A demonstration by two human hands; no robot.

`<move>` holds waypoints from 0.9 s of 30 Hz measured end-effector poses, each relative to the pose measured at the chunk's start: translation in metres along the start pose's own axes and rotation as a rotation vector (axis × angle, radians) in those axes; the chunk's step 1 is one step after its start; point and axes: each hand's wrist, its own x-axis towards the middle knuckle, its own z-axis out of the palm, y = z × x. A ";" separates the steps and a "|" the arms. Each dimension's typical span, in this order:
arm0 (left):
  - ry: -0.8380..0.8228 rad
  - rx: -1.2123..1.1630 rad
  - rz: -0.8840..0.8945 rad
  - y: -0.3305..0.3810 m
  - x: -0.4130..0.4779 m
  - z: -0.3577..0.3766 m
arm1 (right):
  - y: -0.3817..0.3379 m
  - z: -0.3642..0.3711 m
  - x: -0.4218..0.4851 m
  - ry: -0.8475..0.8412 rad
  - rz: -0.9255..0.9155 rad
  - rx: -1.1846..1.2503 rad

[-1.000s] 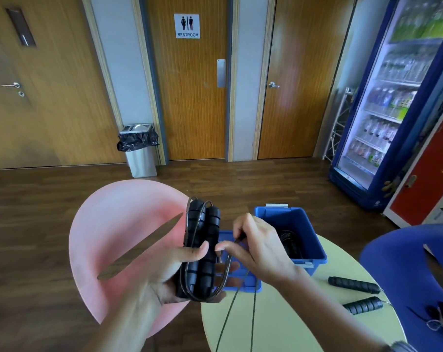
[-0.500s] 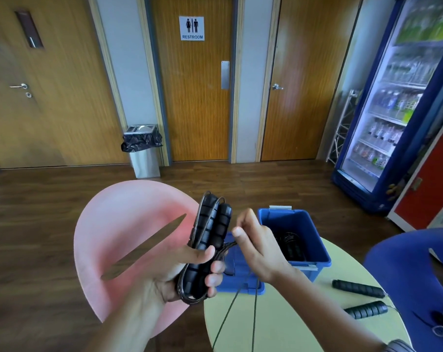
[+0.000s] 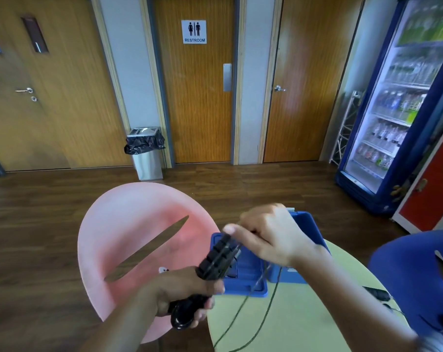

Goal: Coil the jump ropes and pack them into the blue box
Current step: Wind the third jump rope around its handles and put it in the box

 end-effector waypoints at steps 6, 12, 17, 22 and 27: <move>0.025 0.643 0.121 0.037 -0.029 0.022 | -0.018 -0.001 0.056 -0.447 0.049 0.349; 0.040 0.552 0.505 0.056 -0.060 0.026 | 0.020 0.077 0.038 -0.591 0.327 0.869; 0.155 0.413 0.501 0.036 -0.058 0.009 | 0.020 0.081 -0.001 -0.387 0.570 0.984; 0.338 0.187 0.555 0.027 -0.045 0.004 | -0.001 0.097 -0.027 -0.337 0.646 1.109; 0.496 0.065 0.490 0.024 -0.046 -0.020 | -0.024 0.125 -0.074 -0.363 0.739 1.114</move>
